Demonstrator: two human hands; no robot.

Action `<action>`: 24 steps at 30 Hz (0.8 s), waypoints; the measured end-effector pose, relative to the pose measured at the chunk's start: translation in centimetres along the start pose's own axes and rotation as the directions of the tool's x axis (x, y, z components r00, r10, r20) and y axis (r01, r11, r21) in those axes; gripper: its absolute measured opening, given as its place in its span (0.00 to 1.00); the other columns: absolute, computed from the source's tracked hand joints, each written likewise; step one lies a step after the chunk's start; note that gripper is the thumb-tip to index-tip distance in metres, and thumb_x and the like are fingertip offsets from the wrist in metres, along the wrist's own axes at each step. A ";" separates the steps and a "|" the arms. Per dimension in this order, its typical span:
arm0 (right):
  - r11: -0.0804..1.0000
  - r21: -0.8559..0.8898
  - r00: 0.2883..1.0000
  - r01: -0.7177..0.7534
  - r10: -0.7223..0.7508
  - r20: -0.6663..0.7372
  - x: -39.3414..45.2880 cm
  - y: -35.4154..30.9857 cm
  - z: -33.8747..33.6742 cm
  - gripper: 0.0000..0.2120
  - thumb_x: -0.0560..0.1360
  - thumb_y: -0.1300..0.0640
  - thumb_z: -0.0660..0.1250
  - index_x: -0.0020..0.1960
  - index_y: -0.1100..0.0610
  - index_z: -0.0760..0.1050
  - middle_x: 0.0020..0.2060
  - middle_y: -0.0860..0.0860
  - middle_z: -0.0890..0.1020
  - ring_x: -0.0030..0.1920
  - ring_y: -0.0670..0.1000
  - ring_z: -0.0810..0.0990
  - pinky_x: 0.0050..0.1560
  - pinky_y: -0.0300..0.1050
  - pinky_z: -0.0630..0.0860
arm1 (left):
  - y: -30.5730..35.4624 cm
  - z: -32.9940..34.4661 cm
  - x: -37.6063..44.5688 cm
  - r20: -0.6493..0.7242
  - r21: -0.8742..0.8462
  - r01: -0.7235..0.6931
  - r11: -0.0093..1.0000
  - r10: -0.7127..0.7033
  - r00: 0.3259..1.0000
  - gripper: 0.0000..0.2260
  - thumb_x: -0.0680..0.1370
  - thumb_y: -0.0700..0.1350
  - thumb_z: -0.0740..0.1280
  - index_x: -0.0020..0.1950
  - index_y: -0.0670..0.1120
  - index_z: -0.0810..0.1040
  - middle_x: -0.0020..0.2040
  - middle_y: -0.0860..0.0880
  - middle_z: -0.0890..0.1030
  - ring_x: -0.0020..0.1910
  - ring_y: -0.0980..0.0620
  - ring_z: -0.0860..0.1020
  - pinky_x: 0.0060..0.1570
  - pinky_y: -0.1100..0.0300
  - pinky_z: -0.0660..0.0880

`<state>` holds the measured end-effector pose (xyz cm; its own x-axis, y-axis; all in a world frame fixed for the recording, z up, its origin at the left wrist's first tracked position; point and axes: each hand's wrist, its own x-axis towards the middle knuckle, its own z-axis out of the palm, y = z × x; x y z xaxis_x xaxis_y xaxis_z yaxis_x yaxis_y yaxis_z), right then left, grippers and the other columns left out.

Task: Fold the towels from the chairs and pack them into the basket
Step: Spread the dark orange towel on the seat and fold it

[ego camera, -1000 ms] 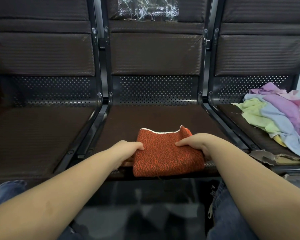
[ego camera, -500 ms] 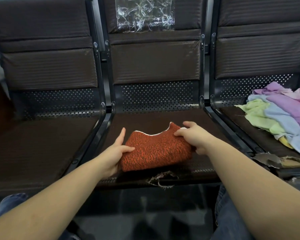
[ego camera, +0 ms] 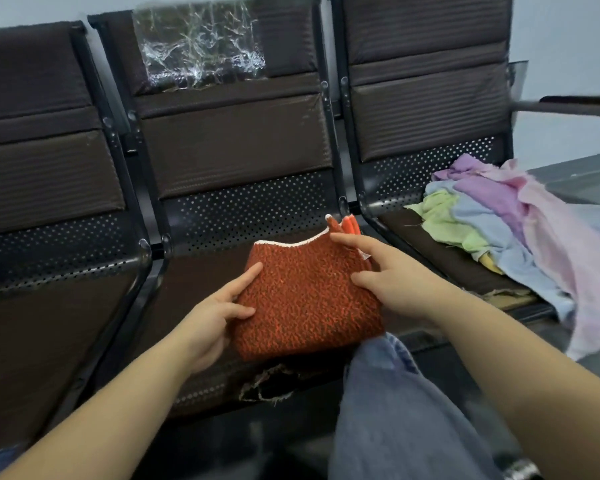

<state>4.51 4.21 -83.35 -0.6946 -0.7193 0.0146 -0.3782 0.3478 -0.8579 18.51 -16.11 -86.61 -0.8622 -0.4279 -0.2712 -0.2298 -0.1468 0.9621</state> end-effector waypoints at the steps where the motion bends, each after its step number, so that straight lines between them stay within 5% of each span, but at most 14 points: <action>1: 1.000 0.008 1.000 0.004 -0.003 -0.020 -0.8 0.5 -1.0 0.30 0.76 0.68 0.60 0.65 0.35 0.68 0.57 0.40 0.76 0.37 0.38 0.77 0.40 0.35 0.73 | 0.1 1.2 0.3 0.011 -0.009 -0.009 1.000 0.009 1.000 0.29 0.75 0.27 0.54 0.64 0.56 0.75 0.58 0.56 0.77 0.58 0.53 0.75 0.52 0.57 0.72; 4: 1.000 0.010 0.993 -0.023 0.024 -0.117 -3.5 2.5 -3.9 0.28 0.78 0.66 0.59 0.63 0.33 0.68 0.57 0.40 0.76 0.40 0.44 0.80 0.42 0.40 0.75 | 0.7 5.2 1.4 0.096 0.014 -0.030 0.999 0.028 0.995 0.30 0.74 0.26 0.55 0.65 0.55 0.74 0.56 0.58 0.78 0.56 0.55 0.75 0.51 0.59 0.71; 10: 0.968 0.241 0.896 -0.066 0.164 -0.412 -11.6 7.4 -9.1 0.26 0.77 0.71 0.61 0.60 0.40 0.71 0.56 0.44 0.77 0.40 0.34 0.76 0.45 0.28 0.72 | 2.9 15.2 2.7 0.381 0.138 -0.099 0.985 0.039 0.924 0.30 0.74 0.26 0.57 0.63 0.59 0.74 0.56 0.60 0.76 0.55 0.58 0.75 0.48 0.63 0.71; 14: 0.912 0.401 0.777 -0.086 0.313 -0.547 -19.3 9.9 -12.3 0.26 0.76 0.73 0.60 0.60 0.44 0.73 0.56 0.47 0.78 0.46 0.43 0.78 0.47 0.32 0.76 | 2.4 23.4 1.8 0.588 0.110 -0.033 0.993 -0.039 0.808 0.26 0.75 0.26 0.59 0.59 0.54 0.77 0.54 0.55 0.81 0.51 0.56 0.80 0.48 0.62 0.76; 24: 0.839 0.507 0.462 -0.197 0.536 -0.707 -38.3 10.9 -14.5 0.25 0.77 0.69 0.62 0.61 0.40 0.74 0.57 0.45 0.78 0.49 0.42 0.82 0.41 0.36 0.78 | -2.6 38.6 -5.4 0.842 0.168 -0.111 0.980 -0.084 0.533 0.25 0.77 0.25 0.57 0.59 0.53 0.76 0.53 0.55 0.79 0.50 0.62 0.77 0.47 0.73 0.75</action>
<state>18.08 44.27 -85.78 -0.9561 0.2788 -0.0897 0.1298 0.1287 -0.9832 6.35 20.98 -86.54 -0.8206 0.5349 -0.2014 -0.2052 0.0532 0.9773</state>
